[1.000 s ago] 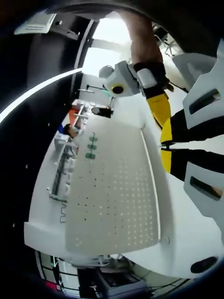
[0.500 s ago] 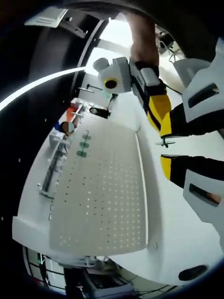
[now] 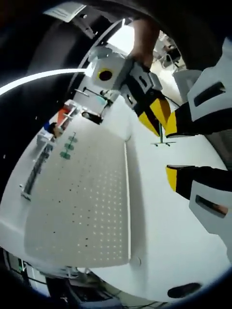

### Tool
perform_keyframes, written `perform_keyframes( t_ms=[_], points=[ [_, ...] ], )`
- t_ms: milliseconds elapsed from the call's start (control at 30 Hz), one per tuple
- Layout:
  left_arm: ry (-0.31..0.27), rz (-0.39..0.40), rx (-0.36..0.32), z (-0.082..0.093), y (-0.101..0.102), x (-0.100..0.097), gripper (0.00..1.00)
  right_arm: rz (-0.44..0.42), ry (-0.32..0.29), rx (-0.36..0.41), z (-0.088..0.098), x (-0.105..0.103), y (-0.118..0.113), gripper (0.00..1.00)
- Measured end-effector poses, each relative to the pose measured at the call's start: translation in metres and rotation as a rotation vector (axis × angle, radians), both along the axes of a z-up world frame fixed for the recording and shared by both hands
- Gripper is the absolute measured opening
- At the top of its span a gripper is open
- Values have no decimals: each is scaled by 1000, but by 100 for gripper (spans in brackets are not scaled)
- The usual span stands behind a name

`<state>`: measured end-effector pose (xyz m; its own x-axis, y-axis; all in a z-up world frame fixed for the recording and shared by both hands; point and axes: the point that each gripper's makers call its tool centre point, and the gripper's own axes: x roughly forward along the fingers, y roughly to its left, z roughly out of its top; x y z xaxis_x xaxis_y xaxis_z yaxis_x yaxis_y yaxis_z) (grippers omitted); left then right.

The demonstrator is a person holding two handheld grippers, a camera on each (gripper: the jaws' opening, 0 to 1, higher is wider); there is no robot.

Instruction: Insert the hook assembly into the mounting plate slot until the hook locks in place.

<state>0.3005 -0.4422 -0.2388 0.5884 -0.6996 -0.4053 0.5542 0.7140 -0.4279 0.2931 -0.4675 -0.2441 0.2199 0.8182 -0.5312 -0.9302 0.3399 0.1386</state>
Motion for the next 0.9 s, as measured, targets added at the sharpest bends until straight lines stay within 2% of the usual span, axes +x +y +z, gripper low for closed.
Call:
perform_keyframes(
  t_ms=[100,200,267,433,500,733,900],
  points=[
    [55,-49,16,-8,-4,-8,24,11,1,-16,-4,-1,-1,5],
    [101,-102,64,-17,-4,-15,25,41,3,-31,-6,-5,0,5],
    [166,-129,64,-21,-8,-22,26,68,-6,-54,-9,-8,0,5],
    [178,-130,82,-21,-10,-18,30,150,-53,-104,-14,-17,1,5],
    [186,-127,78,-21,-10,-18,26,172,-58,-111,-14,-20,2,5],
    [281,-159,100,-36,-14,-30,15,285,-112,-130,-15,-35,9,5],
    [396,-181,26,-39,-22,-46,6,396,-186,-169,-18,-45,14,5]
  ],
)
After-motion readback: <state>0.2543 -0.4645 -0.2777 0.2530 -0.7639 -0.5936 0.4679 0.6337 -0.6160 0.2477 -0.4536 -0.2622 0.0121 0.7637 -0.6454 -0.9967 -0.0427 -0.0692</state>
